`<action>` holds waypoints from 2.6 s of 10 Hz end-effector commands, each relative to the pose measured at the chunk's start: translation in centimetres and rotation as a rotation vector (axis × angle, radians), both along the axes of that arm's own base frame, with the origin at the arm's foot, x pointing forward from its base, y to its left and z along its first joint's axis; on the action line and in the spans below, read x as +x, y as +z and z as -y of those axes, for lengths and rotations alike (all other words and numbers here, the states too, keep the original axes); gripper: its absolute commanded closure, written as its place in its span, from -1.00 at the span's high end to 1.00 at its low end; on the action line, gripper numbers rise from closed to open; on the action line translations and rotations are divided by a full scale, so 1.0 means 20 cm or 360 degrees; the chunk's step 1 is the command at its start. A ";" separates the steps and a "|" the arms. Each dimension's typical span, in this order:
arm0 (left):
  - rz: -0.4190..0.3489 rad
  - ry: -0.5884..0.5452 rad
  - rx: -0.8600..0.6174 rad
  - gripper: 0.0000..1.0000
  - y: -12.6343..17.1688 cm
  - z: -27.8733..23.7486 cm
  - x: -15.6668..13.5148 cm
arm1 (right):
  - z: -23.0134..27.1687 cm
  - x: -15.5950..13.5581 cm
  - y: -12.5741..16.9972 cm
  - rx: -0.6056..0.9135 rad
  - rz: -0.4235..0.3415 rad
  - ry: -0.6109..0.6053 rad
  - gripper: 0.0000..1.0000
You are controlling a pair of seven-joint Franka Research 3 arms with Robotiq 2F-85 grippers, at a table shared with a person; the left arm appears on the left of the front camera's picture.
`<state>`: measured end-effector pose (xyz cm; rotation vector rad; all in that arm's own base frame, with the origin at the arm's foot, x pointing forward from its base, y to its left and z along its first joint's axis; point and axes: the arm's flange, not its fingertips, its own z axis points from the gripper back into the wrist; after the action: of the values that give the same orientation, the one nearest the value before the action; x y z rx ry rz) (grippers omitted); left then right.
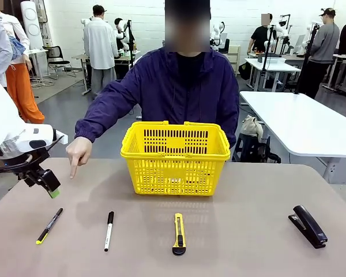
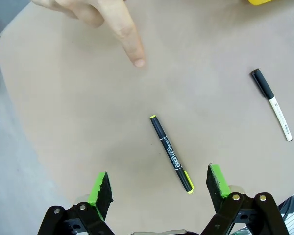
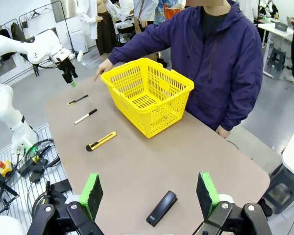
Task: Place the items the person wants into the basket.
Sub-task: Pick up the item the person points to and place it in the Market Basket.
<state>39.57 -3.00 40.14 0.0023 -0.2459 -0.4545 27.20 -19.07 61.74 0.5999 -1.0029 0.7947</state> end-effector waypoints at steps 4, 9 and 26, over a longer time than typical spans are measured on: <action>-0.0115 0.0207 0.0054 1.00 -0.22 0.07 0.03 | 0.00 0.01 0.01 0.0012 0.0035 0.0023 1.00; -0.0207 0.0299 0.0067 1.00 -0.39 0.10 0.00 | 0.00 0.01 0.01 0.0012 0.0035 0.0023 1.00; -0.0237 0.0268 0.0148 -1.00 -0.51 0.09 0.00 | 0.00 0.01 0.01 0.0012 0.0035 0.0023 1.00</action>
<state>40.99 -5.35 30.94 0.0443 -0.0776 -0.3045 27.11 -19.04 61.73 0.5958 -1.0009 0.8031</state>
